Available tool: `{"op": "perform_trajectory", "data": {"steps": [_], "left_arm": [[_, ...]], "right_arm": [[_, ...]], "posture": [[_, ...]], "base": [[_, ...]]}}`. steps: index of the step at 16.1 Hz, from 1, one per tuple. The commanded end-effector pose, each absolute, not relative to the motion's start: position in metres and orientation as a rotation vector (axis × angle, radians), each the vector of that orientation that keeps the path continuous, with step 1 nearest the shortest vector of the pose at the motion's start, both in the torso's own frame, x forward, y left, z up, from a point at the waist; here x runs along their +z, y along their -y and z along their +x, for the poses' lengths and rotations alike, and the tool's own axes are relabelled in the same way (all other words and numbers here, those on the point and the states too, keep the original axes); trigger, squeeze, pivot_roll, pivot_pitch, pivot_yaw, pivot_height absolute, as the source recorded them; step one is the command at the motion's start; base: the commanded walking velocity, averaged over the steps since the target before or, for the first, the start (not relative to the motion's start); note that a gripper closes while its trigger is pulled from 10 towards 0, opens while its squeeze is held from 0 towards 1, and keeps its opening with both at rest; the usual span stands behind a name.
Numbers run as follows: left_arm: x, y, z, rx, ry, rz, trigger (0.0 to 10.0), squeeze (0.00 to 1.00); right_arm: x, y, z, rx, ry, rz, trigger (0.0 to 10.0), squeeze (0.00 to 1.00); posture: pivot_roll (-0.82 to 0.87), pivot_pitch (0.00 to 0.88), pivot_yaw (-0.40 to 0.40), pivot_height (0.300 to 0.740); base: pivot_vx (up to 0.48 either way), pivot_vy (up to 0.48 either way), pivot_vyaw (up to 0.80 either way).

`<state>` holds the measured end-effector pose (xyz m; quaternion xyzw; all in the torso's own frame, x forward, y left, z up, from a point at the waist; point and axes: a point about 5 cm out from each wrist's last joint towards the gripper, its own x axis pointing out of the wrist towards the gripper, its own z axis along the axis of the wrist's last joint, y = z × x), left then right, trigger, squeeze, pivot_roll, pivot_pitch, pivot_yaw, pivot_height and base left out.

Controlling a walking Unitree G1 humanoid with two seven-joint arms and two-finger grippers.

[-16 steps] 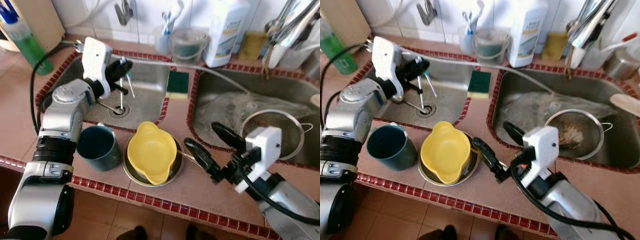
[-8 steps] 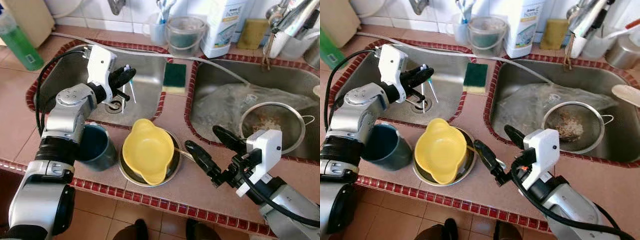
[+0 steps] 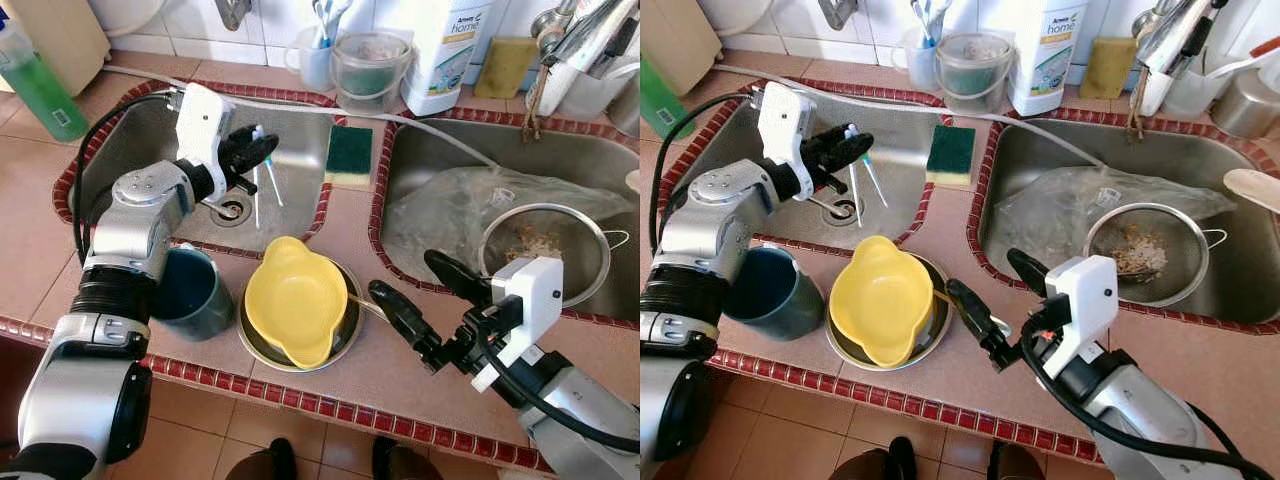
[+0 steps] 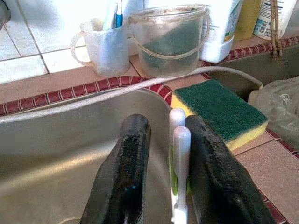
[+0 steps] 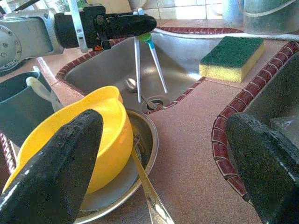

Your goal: Kitchen organization

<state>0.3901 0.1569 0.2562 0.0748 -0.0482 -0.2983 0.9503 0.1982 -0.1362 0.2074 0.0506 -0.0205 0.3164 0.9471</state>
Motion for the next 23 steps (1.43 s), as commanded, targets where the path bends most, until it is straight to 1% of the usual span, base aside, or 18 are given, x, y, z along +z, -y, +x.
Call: {"op": "perform_trajectory", "data": {"steps": [1,12,16,20,21,23], "left_arm": [[0.258,-0.159,0.391,-0.61,0.101,0.157,10.0,1.0],[0.266,-0.165,0.392,-0.597,0.112,0.163,10.0,1.0],[0.267,-0.166,0.392,-0.599,0.112,0.139,10.0,1.0],[0.266,-0.169,0.393,-0.582,0.101,0.172,10.0,1.0],[0.263,-0.168,0.392,-0.581,0.097,0.295,10.0,1.0],[0.267,-0.17,0.393,-0.57,0.102,0.176,10.0,1.0]], "right_arm": [[0.21,0.133,0.195,0.666,0.052,0.107,10.0,0.0],[0.21,0.132,0.2,0.674,0.06,0.107,10.0,0.0],[0.21,0.132,0.201,0.679,0.061,0.106,10.0,0.0],[0.211,0.131,0.202,0.682,0.062,0.105,10.0,0.0],[0.211,0.131,0.203,0.681,0.062,0.104,10.0,0.0],[0.21,0.13,0.203,0.683,0.064,0.104,10.0,0.0]], "posture": [[-0.23,0.263,0.078,0.74],[-0.22,0.257,0.075,0.74],[-0.22,0.258,0.073,0.74],[-0.22,0.256,0.073,0.74],[-0.21,0.255,0.073,0.74],[-0.21,0.253,0.074,0.74]], "base": [[0.0,0.0,0.0],[0.0,0.0,0.0],[0.0,0.0,0.0],[0.0,0.0,0.0],[0.0,0.0,0.0],[0.0,0.0,0.0]]}}
